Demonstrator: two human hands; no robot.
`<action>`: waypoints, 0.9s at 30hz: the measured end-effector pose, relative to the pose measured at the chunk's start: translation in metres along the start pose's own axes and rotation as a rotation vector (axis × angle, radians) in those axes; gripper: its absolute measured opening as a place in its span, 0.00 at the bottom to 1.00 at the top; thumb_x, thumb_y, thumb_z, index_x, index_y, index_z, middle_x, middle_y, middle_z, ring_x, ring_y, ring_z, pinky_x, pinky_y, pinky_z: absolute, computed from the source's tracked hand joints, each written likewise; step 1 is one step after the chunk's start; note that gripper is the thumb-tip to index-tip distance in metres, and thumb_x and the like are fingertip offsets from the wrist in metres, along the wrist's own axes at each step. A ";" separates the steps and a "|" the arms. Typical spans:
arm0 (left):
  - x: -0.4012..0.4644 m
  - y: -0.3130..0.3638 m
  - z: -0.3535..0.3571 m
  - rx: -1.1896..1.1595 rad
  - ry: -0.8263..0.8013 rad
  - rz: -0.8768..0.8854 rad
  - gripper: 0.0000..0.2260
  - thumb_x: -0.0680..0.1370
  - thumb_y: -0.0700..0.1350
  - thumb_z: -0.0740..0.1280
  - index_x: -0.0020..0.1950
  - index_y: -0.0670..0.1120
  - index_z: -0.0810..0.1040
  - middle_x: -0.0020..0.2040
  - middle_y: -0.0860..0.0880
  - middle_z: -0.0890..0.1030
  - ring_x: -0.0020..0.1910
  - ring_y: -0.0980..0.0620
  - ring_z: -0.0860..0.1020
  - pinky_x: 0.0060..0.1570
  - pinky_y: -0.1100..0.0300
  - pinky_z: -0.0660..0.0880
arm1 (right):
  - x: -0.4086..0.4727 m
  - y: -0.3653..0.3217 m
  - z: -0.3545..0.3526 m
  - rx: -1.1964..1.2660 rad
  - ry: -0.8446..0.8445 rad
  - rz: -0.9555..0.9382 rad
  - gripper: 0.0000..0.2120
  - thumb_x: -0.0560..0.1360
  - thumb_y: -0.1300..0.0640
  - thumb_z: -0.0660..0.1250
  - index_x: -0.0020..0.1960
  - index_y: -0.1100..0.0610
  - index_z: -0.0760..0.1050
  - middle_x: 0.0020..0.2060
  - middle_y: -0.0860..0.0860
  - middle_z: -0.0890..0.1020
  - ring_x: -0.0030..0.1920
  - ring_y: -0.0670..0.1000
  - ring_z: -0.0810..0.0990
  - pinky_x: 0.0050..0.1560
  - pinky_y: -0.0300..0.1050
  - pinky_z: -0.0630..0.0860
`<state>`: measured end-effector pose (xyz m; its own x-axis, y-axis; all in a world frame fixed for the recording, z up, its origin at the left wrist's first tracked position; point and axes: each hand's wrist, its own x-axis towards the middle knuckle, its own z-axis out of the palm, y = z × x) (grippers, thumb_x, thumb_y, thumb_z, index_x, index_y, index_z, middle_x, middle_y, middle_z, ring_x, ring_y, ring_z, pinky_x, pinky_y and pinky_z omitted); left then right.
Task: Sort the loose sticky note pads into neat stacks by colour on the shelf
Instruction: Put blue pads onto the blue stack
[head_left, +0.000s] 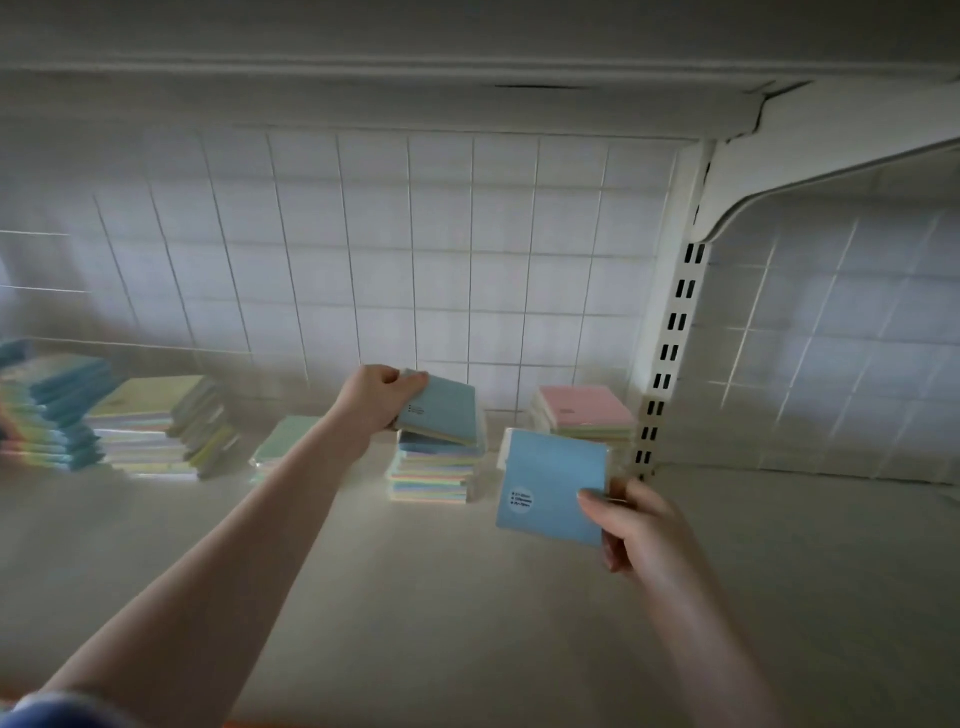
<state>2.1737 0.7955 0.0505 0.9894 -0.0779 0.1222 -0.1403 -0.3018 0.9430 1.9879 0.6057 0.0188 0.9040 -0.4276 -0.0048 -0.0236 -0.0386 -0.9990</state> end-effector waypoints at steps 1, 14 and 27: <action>0.003 -0.002 0.000 0.016 -0.005 -0.002 0.10 0.77 0.46 0.67 0.45 0.38 0.77 0.39 0.42 0.74 0.35 0.48 0.72 0.33 0.60 0.69 | 0.000 0.000 0.002 -0.005 0.006 -0.002 0.07 0.74 0.64 0.66 0.38 0.58 0.74 0.19 0.49 0.66 0.23 0.47 0.64 0.27 0.40 0.60; 0.008 -0.017 0.006 0.383 0.083 0.055 0.16 0.75 0.52 0.67 0.45 0.38 0.81 0.39 0.44 0.79 0.40 0.45 0.74 0.39 0.58 0.67 | -0.001 0.002 0.015 -0.001 0.043 0.024 0.02 0.74 0.65 0.66 0.43 0.60 0.76 0.18 0.46 0.68 0.23 0.47 0.65 0.29 0.40 0.60; -0.014 -0.011 -0.006 0.407 0.208 0.156 0.15 0.79 0.51 0.61 0.60 0.44 0.76 0.55 0.44 0.77 0.51 0.46 0.74 0.46 0.59 0.65 | -0.001 -0.008 0.028 0.026 0.026 -0.021 0.05 0.74 0.66 0.66 0.40 0.60 0.76 0.19 0.46 0.67 0.23 0.47 0.63 0.29 0.41 0.59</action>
<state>2.1613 0.8061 0.0400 0.9359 0.0277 0.3512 -0.2494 -0.6520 0.7160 1.9989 0.6323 0.0258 0.8925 -0.4507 0.0168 0.0067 -0.0241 -0.9997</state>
